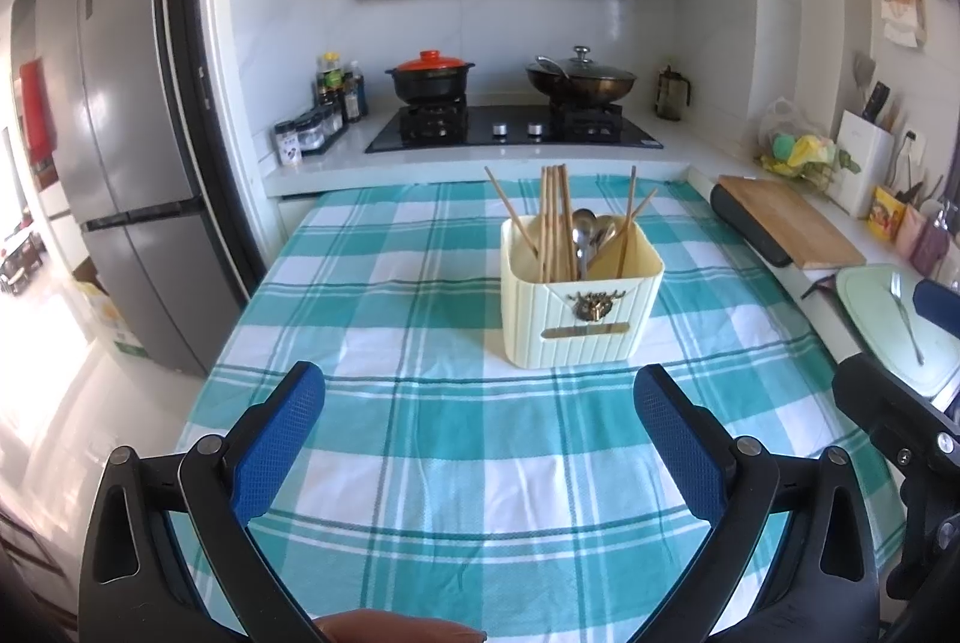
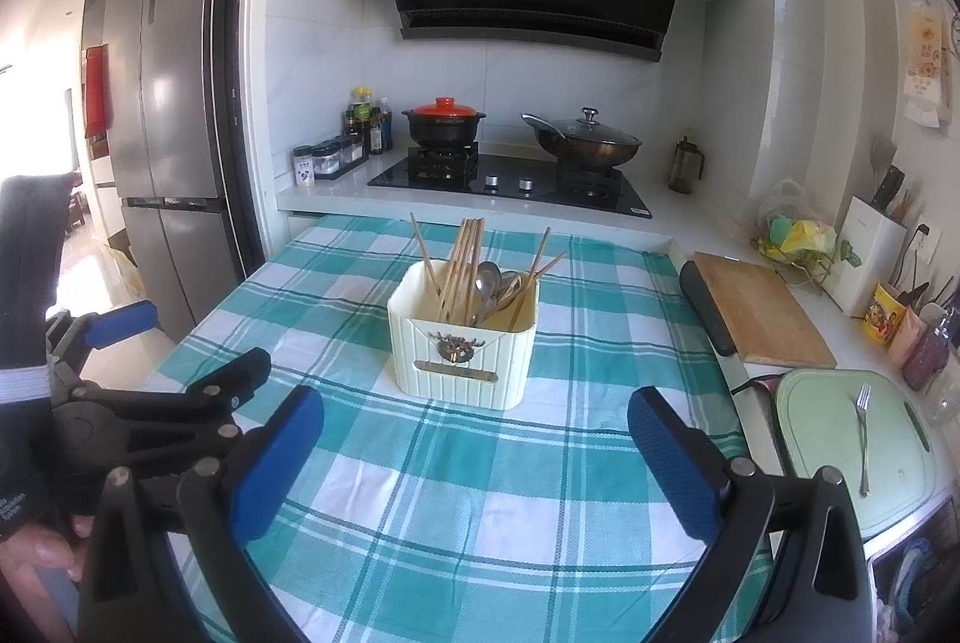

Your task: Organize utensils

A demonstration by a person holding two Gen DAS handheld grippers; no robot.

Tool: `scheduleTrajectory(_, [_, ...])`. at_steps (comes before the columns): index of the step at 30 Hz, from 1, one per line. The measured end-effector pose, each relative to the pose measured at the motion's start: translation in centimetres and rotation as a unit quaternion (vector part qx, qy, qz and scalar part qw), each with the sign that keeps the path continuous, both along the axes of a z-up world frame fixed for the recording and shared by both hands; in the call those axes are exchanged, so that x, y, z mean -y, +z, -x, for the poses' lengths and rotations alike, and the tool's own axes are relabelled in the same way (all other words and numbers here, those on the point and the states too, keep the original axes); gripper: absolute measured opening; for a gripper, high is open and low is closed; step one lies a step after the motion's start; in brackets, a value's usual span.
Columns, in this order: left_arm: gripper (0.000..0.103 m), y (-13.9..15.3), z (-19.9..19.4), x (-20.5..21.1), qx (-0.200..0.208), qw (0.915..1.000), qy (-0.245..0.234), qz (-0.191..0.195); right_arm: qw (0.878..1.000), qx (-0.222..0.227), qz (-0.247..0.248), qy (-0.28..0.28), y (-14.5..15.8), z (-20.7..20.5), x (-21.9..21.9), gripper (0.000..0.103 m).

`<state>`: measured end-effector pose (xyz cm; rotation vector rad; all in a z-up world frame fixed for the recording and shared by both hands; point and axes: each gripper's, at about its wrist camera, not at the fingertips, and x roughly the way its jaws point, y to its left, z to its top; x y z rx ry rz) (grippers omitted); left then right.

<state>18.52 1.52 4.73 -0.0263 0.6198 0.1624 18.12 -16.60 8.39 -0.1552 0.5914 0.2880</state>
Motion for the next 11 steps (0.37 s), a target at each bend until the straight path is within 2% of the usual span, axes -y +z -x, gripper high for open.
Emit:
scheduleTrajectory(4, [0.103, -0.11, -0.14, -0.04, -0.001, 1.0000, -0.002, -0.002, 1.000, -0.003, 0.001, -0.002, -0.07, -0.08, 0.22, 0.103])
scheduleTrajectory(9, [0.102, -0.14, 0.01, -0.39, 0.005, 0.9999, -0.003, 0.012, 1.000, -0.004, 0.000, -0.004, -0.11, -0.03, 0.35, 0.103])
scheduleTrajectory(11, [0.102, -0.14, 0.18, -0.36, 0.007, 1.0000, -0.002, 0.004, 1.000, -0.006, 0.001, -0.006, -0.23, -0.23, 0.43, 0.103])
